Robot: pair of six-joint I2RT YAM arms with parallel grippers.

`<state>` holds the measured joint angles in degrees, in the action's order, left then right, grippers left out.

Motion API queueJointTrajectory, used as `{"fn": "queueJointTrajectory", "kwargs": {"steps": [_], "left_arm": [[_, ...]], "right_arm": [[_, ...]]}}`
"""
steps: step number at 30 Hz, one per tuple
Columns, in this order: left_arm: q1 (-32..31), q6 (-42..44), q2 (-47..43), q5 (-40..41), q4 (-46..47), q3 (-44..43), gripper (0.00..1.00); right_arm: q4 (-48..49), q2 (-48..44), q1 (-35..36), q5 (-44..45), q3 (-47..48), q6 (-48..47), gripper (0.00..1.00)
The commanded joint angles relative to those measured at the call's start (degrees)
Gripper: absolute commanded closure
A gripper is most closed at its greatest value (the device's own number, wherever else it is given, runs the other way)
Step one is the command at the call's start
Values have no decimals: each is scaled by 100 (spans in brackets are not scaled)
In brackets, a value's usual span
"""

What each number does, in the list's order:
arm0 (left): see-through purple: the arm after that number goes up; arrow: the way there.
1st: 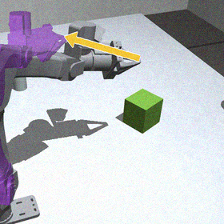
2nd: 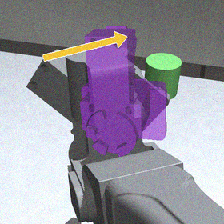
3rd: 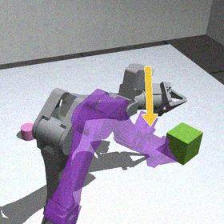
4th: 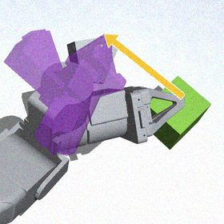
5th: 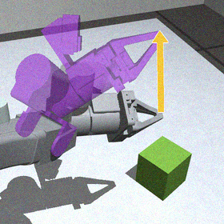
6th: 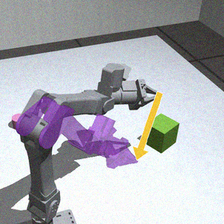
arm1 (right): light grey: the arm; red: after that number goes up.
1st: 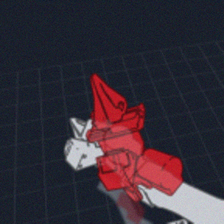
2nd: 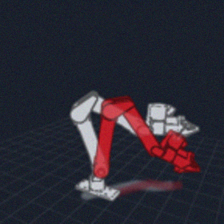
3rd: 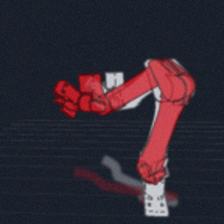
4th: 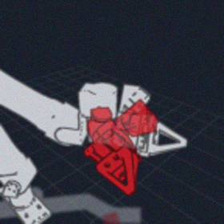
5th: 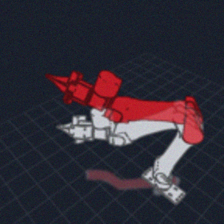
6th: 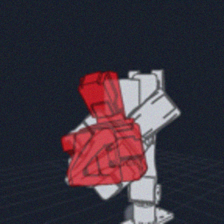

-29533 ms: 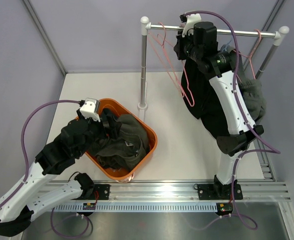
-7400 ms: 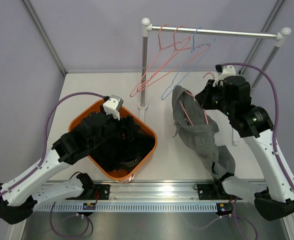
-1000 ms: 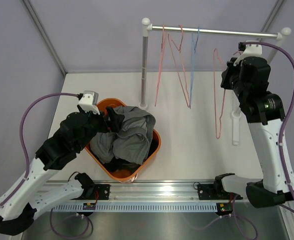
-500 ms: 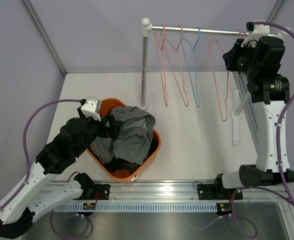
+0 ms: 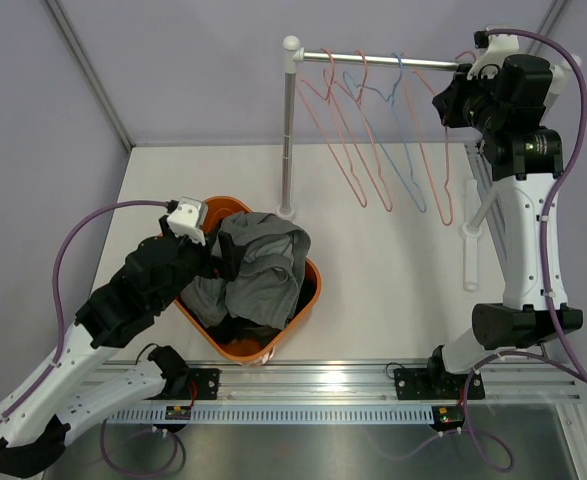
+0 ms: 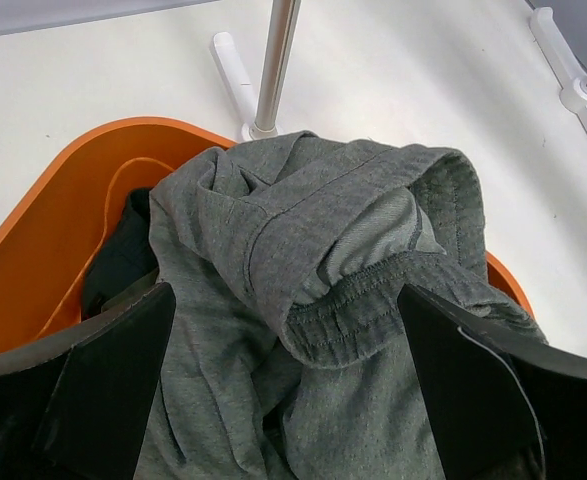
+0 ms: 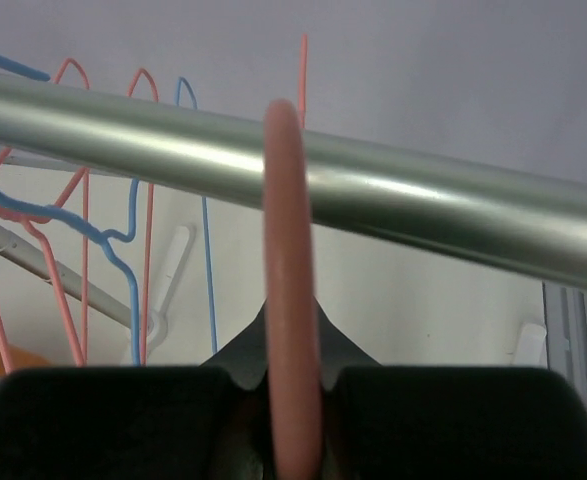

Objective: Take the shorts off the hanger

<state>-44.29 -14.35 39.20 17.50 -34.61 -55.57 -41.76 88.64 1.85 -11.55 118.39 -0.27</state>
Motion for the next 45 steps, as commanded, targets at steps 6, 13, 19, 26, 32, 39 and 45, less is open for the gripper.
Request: {"fn": "queueJointTrajectory", "kwargs": {"steps": [6, 13, 19, 26, 32, 39, 45], "left_arm": [[-18, 134, 35, -106, 183, 73, 1], [-18, 152, 79, -106, 174, 73, 1], [-18, 143, 105, -159, 174, 73, 1], [-18, 108, 114, -150, 156, 90, 1], [-18, 108, 132, -124, 156, 90, 1], [-18, 125, 149, -62, 147, 117, 1], [-18, 143, 149, 43, 113, 125, 1]], "right_arm": [[133, 540, 0, -312, 738, -8, 100], [80, 699, -9, -462, 651, 194, 100], [440, 462, 26, -682, 45, 352, 100], [520, 391, 123, -603, -184, 414, 99], [801, 119, 149, -480, -527, 511, 82], [678, -180, 149, -155, -545, 572, 54], [546, -618, 149, 117, -658, 695, 36]]}}
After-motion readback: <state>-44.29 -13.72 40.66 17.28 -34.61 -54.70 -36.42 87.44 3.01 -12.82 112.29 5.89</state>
